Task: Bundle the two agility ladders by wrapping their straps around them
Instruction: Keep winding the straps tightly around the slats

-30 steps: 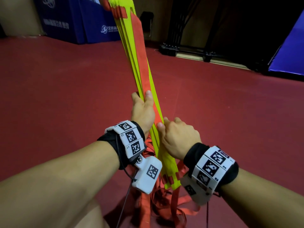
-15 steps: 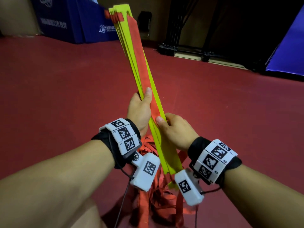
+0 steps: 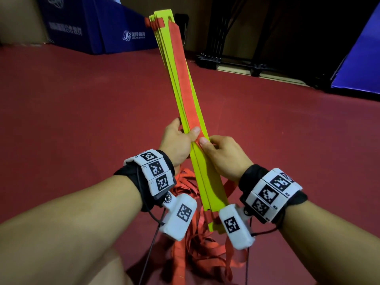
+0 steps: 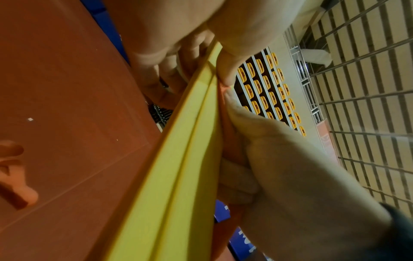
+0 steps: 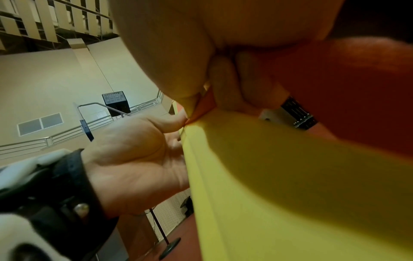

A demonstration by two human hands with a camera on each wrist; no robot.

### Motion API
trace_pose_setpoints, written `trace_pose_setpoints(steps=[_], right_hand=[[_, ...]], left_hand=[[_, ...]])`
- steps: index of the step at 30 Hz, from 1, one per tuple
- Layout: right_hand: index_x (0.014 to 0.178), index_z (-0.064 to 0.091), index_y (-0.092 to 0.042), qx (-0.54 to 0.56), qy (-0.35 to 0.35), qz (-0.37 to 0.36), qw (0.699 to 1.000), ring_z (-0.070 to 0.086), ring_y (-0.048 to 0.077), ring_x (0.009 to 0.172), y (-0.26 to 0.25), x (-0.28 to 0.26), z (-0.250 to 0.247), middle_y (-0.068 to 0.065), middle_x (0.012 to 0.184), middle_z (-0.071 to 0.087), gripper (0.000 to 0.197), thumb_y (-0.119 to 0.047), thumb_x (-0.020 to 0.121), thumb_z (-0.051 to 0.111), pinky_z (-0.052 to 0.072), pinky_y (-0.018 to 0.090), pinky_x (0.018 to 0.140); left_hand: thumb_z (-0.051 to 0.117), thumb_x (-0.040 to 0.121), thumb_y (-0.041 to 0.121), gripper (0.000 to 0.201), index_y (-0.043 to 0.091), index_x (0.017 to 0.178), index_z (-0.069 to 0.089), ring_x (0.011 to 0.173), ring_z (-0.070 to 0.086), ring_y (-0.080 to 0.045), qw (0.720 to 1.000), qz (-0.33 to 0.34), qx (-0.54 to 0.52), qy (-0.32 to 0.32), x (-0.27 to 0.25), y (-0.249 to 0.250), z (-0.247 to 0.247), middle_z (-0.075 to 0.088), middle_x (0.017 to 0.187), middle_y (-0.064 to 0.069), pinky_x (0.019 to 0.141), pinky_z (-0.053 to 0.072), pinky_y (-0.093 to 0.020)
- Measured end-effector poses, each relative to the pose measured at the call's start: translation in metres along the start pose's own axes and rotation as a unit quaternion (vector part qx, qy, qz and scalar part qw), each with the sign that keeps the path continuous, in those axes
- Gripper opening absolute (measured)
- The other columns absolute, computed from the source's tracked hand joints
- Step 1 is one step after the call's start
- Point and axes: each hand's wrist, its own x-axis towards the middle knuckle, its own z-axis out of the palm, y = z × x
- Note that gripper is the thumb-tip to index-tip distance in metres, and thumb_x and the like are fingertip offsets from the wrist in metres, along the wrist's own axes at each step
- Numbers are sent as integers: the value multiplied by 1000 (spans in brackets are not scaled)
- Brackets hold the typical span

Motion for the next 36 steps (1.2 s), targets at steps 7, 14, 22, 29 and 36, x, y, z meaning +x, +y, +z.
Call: trace_pose_setpoints(steps=[7, 14, 22, 29, 36], right_hand=[[63, 54, -13, -9, -59, 74, 996, 52, 18, 43, 10, -14, -1, -1, 48, 52, 55, -52, 101, 46, 43, 30, 54], [61, 46, -15, -69, -96, 126, 985, 51, 22, 51, 9, -15, -8, 4, 55, 51, 65, -66, 98, 35, 34, 29, 53], [55, 44, -14, -89, -50, 122, 987, 51, 30, 69, 7, -10, -15, 5, 58, 46, 68, -63, 100, 35, 36, 32, 68], [66, 52, -16, -76, -30, 110, 991, 58, 31, 78, 13, -9, -24, 2, 64, 54, 61, -64, 99, 37, 39, 33, 69], [108, 65, -35, -77, -29, 82, 993, 66, 34, 90, 10, -13, -26, 5, 88, 69, 46, -69, 96, 35, 57, 44, 77]], left_hand=[[61, 100, 8, 10, 18, 101, 61, 72, 67, -18, 998, 12, -15, 52, 10, 1, -11, 69, 84, -3, 76, 60, -41], [62, 100, 11, 16, 11, 115, 60, 74, 70, -10, 996, 21, -52, 70, 10, 1, -12, 71, 93, -2, 69, 60, -32], [79, 82, 0, 90, 14, 155, 29, 112, 68, -23, 990, -71, -121, -4, 4, 2, -7, 66, 129, -14, 98, 55, -37], [70, 92, 4, 79, 30, 151, 24, 87, 75, -25, 990, -83, -63, -96, -7, 5, -10, 74, 103, -10, 71, 63, -45], [74, 85, -4, 97, 31, 157, 19, 99, 74, -31, 994, -32, -78, -63, -7, 5, -7, 66, 123, -19, 64, 62, -42]])
